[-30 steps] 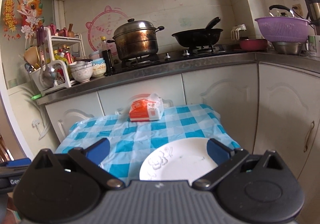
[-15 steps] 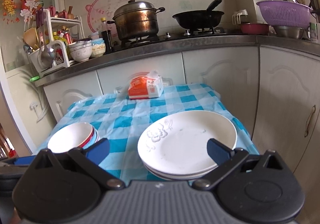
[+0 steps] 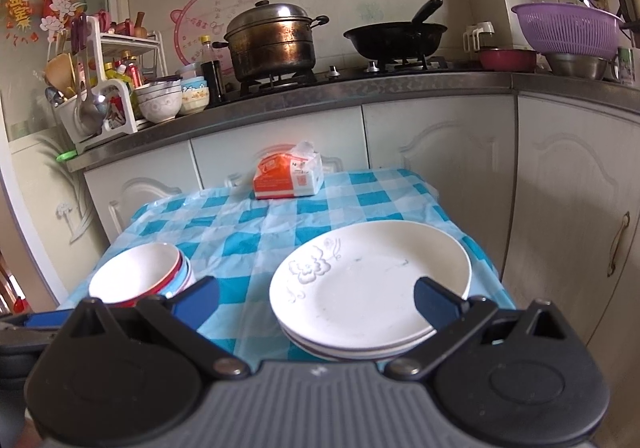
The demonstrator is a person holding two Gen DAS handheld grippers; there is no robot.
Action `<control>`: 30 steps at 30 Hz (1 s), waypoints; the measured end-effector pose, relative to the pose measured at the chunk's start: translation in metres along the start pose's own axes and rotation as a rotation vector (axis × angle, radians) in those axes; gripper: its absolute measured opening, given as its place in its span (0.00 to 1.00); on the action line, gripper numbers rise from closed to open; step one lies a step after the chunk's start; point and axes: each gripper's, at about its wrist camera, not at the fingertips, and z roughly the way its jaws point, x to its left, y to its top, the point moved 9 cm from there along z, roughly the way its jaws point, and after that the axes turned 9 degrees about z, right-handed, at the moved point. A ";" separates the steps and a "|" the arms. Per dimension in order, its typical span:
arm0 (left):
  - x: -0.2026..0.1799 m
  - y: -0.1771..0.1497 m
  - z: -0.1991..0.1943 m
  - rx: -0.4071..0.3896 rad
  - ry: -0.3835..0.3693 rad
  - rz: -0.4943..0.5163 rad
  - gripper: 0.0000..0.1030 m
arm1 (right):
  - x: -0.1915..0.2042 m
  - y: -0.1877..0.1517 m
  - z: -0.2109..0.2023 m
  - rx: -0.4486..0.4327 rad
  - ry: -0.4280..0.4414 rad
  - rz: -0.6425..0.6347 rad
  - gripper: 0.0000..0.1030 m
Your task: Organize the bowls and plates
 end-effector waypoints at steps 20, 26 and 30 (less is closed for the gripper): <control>-0.006 -0.007 0.013 0.061 -0.028 -0.006 1.00 | -0.003 -0.002 0.004 -0.004 0.005 0.007 0.99; -0.005 -0.006 0.012 0.031 -0.015 -0.012 1.00 | -0.003 -0.003 0.004 -0.012 0.007 0.000 0.99; -0.005 -0.002 0.007 -0.007 0.001 -0.007 1.00 | -0.006 -0.003 0.005 -0.009 0.004 0.012 0.99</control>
